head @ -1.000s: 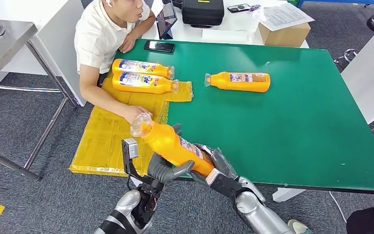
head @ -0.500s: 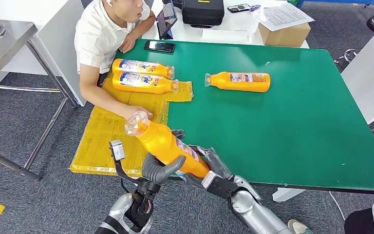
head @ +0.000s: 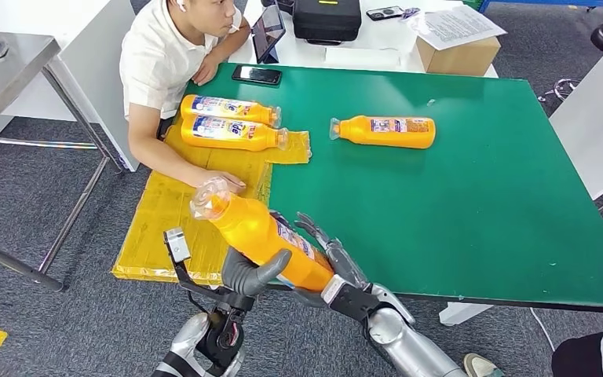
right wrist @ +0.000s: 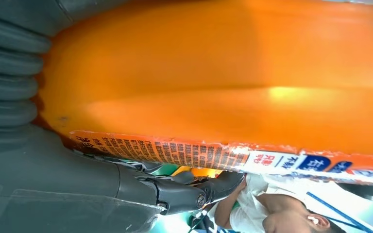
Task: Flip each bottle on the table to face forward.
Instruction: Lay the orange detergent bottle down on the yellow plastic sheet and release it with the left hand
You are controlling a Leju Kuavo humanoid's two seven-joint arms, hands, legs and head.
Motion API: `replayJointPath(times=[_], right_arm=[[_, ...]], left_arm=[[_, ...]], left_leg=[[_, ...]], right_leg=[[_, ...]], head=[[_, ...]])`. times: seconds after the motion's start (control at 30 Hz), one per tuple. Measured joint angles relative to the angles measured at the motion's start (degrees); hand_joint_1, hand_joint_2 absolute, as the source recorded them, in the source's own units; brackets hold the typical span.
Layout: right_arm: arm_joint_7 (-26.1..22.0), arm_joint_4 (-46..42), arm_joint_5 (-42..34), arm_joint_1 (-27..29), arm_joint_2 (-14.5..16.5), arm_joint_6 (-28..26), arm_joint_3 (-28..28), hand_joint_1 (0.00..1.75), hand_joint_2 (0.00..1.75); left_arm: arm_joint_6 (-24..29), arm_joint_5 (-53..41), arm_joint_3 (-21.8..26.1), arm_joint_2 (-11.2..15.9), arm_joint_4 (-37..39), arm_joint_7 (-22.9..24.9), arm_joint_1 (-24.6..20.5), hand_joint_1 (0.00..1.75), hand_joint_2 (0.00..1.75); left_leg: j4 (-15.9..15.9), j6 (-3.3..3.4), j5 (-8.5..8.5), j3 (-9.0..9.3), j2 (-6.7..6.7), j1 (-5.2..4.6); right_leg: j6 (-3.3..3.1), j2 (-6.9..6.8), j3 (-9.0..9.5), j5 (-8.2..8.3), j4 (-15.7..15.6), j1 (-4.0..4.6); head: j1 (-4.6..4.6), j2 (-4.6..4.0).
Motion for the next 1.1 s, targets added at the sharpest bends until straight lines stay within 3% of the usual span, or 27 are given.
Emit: replayJointPath(times=[0.03, 0.17, 0.3, 0.47, 0.53, 0.63, 0.73, 0.87, 1.0, 1.1], right_arm=[[0.0, 0.0, -0.1, 0.0, 0.2, -0.1, -0.1, 0.00, 1.75], [0.0, 0.0, -0.4, 0.5, 1.1, -1.1, -0.7, 0.00, 0.00], [0.3, -0.3, 0.8, 2.4, 2.0, -7.1, -1.8, 0.00, 0.00], [0.4, -4.6, 3.5, 7.5, 2.4, -20.8, -4.7, 0.00, 0.00], [0.4, -7.5, 5.1, 9.3, 2.4, -27.6, -6.8, 0.00, 0.00], [0.4, -11.4, 7.0, 10.8, 2.4, -32.6, -10.7, 0.00, 0.00], [0.4, -14.2, 8.9, 12.0, 2.7, -33.1, -13.7, 0.00, 0.00], [0.4, -21.3, 16.1, 14.2, 5.6, -33.3, -21.5, 0.00, 0.00], [0.4, -28.3, 18.0, 15.2, 8.6, -33.2, -30.8, 0.00, 0.00], [0.4, -30.8, 16.9, 15.9, 9.8, -33.1, -34.9, 0.00, 0.00]], left_arm=[[0.0, 0.2, 0.1, 0.0, -0.1, 0.1, 0.0, 1.75, 1.75], [0.7, 0.1, 0.3, 0.2, -0.4, 0.2, -0.1, 1.75, 1.75], [8.0, -6.2, 0.3, 0.5, -1.6, -3.1, -0.6, 1.75, 1.75], [29.7, -31.4, 0.4, 2.7, -1.7, -7.6, -3.2, 1.75, 1.75], [34.5, -39.6, 0.7, 3.8, -0.5, -7.6, -4.4, 1.75, 1.75], [36.0, -44.5, 1.4, 5.0, 1.1, -7.3, -5.4, 1.75, 1.75], [36.6, -46.3, 1.7, 5.7, 2.0, -6.9, -5.7, 1.75, 1.75], [39.6, -54.9, 2.1, 6.8, 2.6, -4.6, -6.2, 1.75, 1.75], [40.5, -70.7, 2.4, 8.8, 4.6, 1.8, -8.6, 1.75, 1.75], [35.7, -82.5, 2.4, 10.3, 8.7, 8.4, -11.7, 1.75, 1.75]], left_leg=[[0.0, 0.00, 0.00, 0.00, 0.00, 0.00], [0.0, 0.00, 0.00, 0.00, 0.00, 0.01], [0.0, 0.00, 0.00, -0.03, -0.03, 0.01], [0.0, 0.00, 0.00, -0.07, -0.06, 0.01], [0.0, 0.00, 0.00, -0.07, -0.07, 0.01], [0.0, 0.00, 0.00, -0.06, -0.04, 0.00], [0.0, 0.00, 0.01, -0.06, -0.05, 0.00], [0.0, 0.00, 0.01, -0.08, -0.05, 0.00], [0.0, -0.01, 0.02, -0.06, -0.05, 0.01], [0.0, -0.01, 0.04, -0.05, -0.05, 0.01]], right_leg=[[0.00, 0.00, 0.00, 0.00, 0.0, 0.00], [0.00, 0.00, 0.00, 0.00, 0.0, 0.00], [0.00, -0.03, 0.00, 0.00, 0.0, 0.00], [0.00, -0.06, -0.02, -0.01, 0.0, 0.00], [-0.01, -0.07, -0.02, -0.01, 0.0, 0.00], [-0.01, -0.05, -0.02, 0.00, 0.0, 0.00], [-0.01, -0.06, -0.02, 0.00, 0.0, -0.01], [-0.01, -0.07, -0.03, 0.00, 0.0, 0.00], [-0.01, -0.07, -0.03, 0.00, 0.0, 0.00], [-0.01, -0.07, -0.02, 0.00, 0.0, 0.00]], head=[[0.00, 0.00], [-0.01, 0.00], [0.01, 0.00], [0.01, 0.00], [0.01, 0.00], [0.01, 0.00], [0.02, 0.00], [0.00, 0.00], [0.01, 0.00], [0.02, 0.00]])
